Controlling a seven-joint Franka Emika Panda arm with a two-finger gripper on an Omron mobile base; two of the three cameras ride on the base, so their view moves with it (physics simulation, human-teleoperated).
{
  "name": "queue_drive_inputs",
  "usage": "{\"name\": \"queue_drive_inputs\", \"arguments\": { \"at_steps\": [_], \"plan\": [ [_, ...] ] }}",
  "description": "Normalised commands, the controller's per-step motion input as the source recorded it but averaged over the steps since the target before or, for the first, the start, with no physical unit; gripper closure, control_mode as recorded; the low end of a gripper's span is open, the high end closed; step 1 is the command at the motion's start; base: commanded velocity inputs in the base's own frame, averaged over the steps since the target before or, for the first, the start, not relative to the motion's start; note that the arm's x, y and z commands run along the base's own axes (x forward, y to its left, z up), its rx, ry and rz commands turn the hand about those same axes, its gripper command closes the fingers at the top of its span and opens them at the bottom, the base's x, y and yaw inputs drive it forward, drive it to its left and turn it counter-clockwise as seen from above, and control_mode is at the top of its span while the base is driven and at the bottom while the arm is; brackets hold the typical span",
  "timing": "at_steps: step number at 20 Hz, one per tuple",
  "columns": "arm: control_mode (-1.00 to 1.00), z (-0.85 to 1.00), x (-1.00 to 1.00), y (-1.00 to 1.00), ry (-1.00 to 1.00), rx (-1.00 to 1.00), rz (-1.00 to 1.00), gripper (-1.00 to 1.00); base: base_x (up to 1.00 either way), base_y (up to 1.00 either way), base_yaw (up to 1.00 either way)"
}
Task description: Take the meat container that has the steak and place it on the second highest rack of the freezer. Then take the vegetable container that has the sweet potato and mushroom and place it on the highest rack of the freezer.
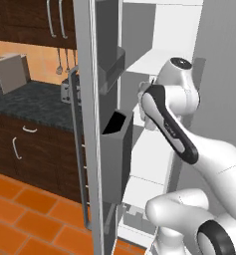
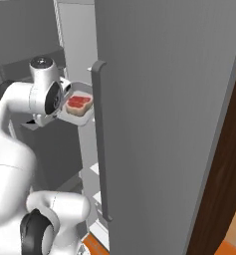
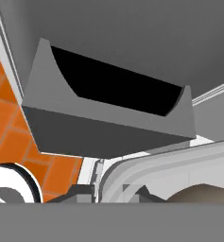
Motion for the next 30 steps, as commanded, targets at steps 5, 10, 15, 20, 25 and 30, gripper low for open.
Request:
{"name": "queue_drive_inputs", "arguments": {
  "at_steps": [5,10,15,20,25,30],
  "plan": [
    [-1.0,0.07,0.51,-0.09,0.06,0.0,-0.04,1.0,0.0,0.0,0.0],
    [-1.0,-0.44,0.4,-0.36,0.0,0.0,-0.01,1.0,0.0,0.0,0.0],
    [-1.0,-0.58,0.54,-0.13,-0.01,0.0,0.0,1.0,0.0,0.0,0.0],
    [-1.0,-0.14,0.84,-0.04,0.0,0.0,0.0,1.0,0.0,0.0,0.0],
    [-1.0,-0.07,0.73,-0.28,0.0,0.0,0.0,1.0,0.0,0.0,0.0],
    [-1.0,-0.31,0.6,-0.07,0.0,-0.02,0.0,1.0,0.0,0.0,0.0]
  ]
}}
